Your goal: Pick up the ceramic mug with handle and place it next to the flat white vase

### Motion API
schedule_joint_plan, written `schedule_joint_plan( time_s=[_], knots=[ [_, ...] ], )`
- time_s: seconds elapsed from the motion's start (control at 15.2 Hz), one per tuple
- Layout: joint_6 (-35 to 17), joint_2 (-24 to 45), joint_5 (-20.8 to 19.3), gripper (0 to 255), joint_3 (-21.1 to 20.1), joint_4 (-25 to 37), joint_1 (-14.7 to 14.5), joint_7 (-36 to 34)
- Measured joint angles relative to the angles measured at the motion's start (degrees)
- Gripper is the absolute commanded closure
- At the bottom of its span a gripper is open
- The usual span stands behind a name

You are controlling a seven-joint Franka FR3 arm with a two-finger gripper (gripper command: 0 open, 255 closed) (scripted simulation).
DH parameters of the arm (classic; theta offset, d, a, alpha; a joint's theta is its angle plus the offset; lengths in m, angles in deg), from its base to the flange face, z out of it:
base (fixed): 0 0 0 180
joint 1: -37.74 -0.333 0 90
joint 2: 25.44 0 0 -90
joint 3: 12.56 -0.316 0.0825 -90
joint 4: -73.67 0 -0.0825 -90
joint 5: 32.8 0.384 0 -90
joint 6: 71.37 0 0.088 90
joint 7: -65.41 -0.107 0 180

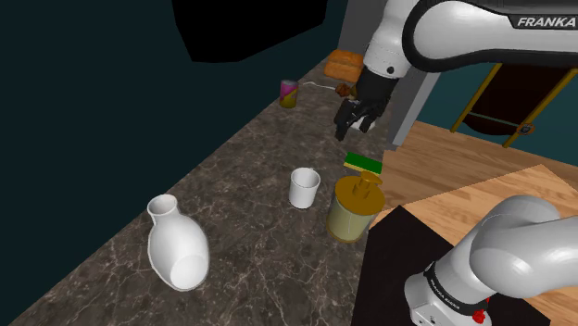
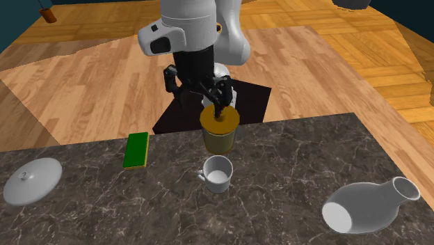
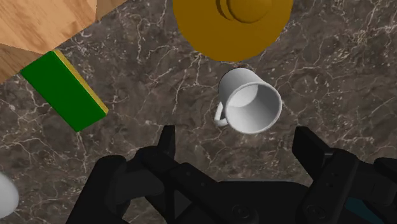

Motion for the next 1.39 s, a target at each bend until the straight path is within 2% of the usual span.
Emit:
schedule_joint_plan(
  time_s=[0.53, 0.92, 1.39],
  knots=[
    [-10.24, 13.21, -1.32, 0, -8.68, -0.29, -0.24, -9.35],
    [-16.19, 26.38, -6.05, 0, -14.53, 3.47, 0.17, -18.39],
    [-21.31, 31.02, -8.27, 0, -15.69, 2.04, 0.25, -21.23]
  ],
)
